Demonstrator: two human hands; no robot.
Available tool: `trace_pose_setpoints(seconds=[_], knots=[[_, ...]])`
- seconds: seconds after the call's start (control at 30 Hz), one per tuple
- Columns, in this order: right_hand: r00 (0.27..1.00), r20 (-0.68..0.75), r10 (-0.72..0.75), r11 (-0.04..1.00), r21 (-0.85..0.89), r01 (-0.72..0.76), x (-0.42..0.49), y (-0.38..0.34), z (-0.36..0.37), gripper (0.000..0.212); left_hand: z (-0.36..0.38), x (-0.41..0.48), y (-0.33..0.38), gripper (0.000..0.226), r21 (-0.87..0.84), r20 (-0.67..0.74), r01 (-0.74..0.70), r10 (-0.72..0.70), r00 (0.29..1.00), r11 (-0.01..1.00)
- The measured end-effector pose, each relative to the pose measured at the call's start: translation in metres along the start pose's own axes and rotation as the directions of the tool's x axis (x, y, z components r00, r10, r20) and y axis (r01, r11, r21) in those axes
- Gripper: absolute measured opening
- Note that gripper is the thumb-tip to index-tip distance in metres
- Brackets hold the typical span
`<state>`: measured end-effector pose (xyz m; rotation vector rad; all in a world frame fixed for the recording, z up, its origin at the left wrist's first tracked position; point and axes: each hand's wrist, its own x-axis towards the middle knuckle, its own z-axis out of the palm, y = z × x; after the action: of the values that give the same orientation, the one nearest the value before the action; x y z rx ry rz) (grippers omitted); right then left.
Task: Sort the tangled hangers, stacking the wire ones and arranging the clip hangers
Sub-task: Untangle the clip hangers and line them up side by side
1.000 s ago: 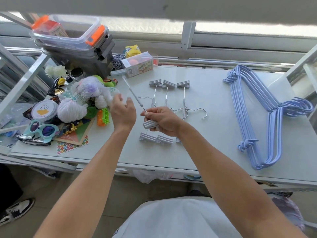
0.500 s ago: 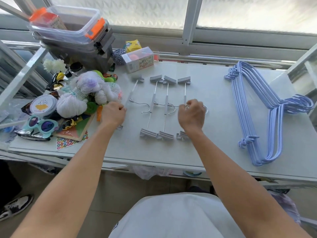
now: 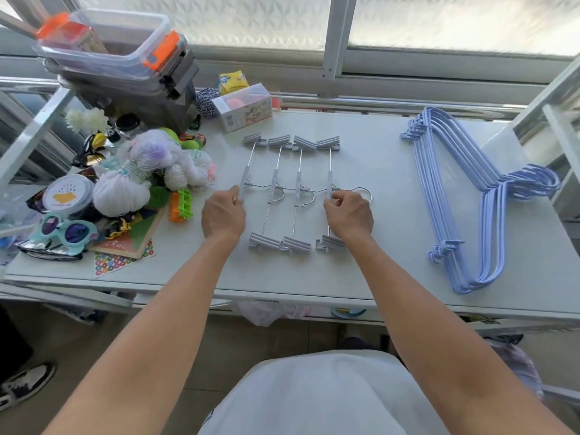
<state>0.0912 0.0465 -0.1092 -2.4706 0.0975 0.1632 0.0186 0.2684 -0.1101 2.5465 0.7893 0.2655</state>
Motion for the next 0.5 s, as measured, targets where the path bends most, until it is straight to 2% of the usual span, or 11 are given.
trace_pose_setpoints(seconds=[0.17, 0.23, 0.37, 0.5], knots=[[1.000, -0.008, 0.014, 1.000, 0.005, -0.014, -0.002, -0.001, 0.000, 0.028, 0.006, 0.003, 0.003, 0.034, 0.133, 0.019, 0.023, -0.026, 0.999, 0.991], [1.000, -0.003, 0.016, 1.000, 0.010, -0.016, -0.002, -0.003, -0.001, 0.027, 0.008, 0.005, 0.003, 0.037, 0.132, 0.021, 0.033, -0.036, 0.999, 0.991], [1.000, 0.014, 0.011, 1.000, 0.022, -0.011, 0.001, 0.000, 0.000, 0.021, 0.009, 0.007, -0.006, 0.032, -0.050, 0.073, 0.027, -0.023, 0.997, 0.998], [0.999, 0.042, 0.025, 0.998, 0.053, -0.027, 0.005, 0.001, -0.001, 0.026, 0.009, 0.006, -0.012, 0.038, -0.188, 0.142, 0.063, -0.036, 0.989, 0.980]])
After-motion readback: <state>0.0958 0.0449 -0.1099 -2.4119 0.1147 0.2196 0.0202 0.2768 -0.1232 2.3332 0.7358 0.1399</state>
